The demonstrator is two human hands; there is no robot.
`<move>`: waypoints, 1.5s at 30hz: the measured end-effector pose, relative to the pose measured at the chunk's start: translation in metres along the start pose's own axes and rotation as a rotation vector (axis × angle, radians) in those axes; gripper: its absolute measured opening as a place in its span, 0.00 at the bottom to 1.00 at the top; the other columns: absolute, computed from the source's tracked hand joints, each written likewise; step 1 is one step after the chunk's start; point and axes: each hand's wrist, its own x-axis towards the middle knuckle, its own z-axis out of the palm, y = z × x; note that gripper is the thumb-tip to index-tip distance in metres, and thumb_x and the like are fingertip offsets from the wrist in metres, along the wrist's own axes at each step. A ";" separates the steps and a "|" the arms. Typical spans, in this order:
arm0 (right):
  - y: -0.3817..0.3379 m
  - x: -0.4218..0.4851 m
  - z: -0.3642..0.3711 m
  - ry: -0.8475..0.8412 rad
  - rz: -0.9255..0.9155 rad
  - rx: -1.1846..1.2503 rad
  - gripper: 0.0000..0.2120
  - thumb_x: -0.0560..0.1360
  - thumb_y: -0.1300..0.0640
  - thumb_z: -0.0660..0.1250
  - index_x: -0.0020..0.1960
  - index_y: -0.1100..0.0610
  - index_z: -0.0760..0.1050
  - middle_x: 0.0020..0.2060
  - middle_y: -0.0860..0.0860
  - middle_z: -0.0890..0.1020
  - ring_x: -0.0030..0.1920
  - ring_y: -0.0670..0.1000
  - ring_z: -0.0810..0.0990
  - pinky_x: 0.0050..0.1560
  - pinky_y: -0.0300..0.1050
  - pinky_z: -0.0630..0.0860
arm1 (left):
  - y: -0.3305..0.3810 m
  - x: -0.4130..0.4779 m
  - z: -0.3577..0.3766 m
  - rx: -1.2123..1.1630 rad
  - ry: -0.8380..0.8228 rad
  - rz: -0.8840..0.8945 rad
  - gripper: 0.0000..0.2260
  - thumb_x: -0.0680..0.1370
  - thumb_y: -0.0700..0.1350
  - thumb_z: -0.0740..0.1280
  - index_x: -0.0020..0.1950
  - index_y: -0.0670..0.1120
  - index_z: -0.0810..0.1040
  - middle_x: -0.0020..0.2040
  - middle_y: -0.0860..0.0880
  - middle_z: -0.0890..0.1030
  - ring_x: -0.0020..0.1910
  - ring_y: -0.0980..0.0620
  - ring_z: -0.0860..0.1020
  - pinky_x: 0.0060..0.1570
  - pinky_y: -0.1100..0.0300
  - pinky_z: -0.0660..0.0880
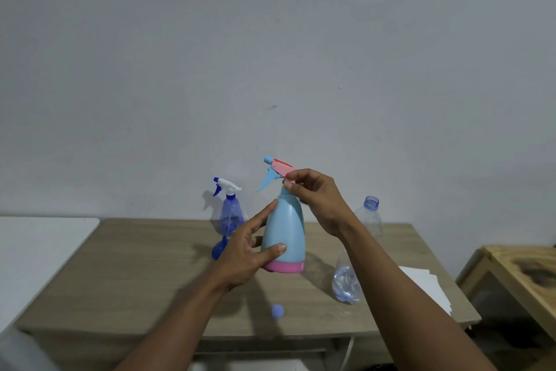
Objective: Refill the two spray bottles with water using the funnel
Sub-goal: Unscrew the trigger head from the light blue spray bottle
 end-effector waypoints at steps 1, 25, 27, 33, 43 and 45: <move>-0.001 0.000 0.001 0.002 -0.015 -0.006 0.07 0.74 0.64 0.74 0.52 0.61 0.82 0.45 0.55 0.84 0.44 0.49 0.82 0.50 0.45 0.80 | 0.000 0.001 -0.001 0.007 0.002 0.004 0.37 0.68 0.55 0.78 0.73 0.66 0.66 0.70 0.60 0.72 0.64 0.47 0.78 0.58 0.48 0.80; -0.004 0.028 0.002 -0.018 -0.036 -0.033 0.08 0.76 0.66 0.69 0.52 0.57 0.83 0.52 0.55 0.85 0.52 0.53 0.82 0.61 0.52 0.79 | 0.002 0.019 -0.012 0.048 0.033 0.039 0.35 0.72 0.46 0.77 0.73 0.68 0.65 0.64 0.74 0.72 0.59 0.63 0.77 0.53 0.59 0.80; -0.004 0.029 0.003 -0.020 -0.032 -0.042 0.09 0.76 0.66 0.69 0.52 0.56 0.84 0.52 0.54 0.86 0.52 0.52 0.82 0.60 0.52 0.78 | 0.001 0.019 -0.013 0.045 0.038 0.038 0.35 0.73 0.45 0.77 0.72 0.68 0.65 0.64 0.73 0.72 0.59 0.63 0.77 0.52 0.59 0.80; -0.004 0.031 0.008 -0.022 -0.063 -0.060 0.08 0.75 0.64 0.72 0.54 0.59 0.83 0.51 0.56 0.85 0.49 0.52 0.83 0.55 0.46 0.80 | -0.003 0.022 -0.017 0.045 0.041 0.049 0.36 0.73 0.44 0.76 0.73 0.67 0.65 0.68 0.70 0.71 0.63 0.60 0.76 0.55 0.58 0.79; -0.002 0.038 0.010 -0.039 -0.057 -0.083 0.09 0.76 0.64 0.71 0.56 0.57 0.82 0.53 0.52 0.85 0.54 0.53 0.83 0.61 0.50 0.79 | -0.007 0.028 -0.022 0.084 0.053 0.065 0.37 0.71 0.49 0.77 0.75 0.65 0.63 0.71 0.66 0.71 0.63 0.56 0.77 0.61 0.46 0.78; -0.001 0.040 0.009 -0.047 -0.046 -0.101 0.10 0.77 0.64 0.69 0.55 0.54 0.83 0.54 0.51 0.85 0.57 0.56 0.83 0.64 0.54 0.77 | -0.009 0.029 -0.023 0.079 0.057 0.067 0.37 0.70 0.49 0.77 0.74 0.66 0.64 0.71 0.64 0.71 0.64 0.53 0.77 0.60 0.45 0.79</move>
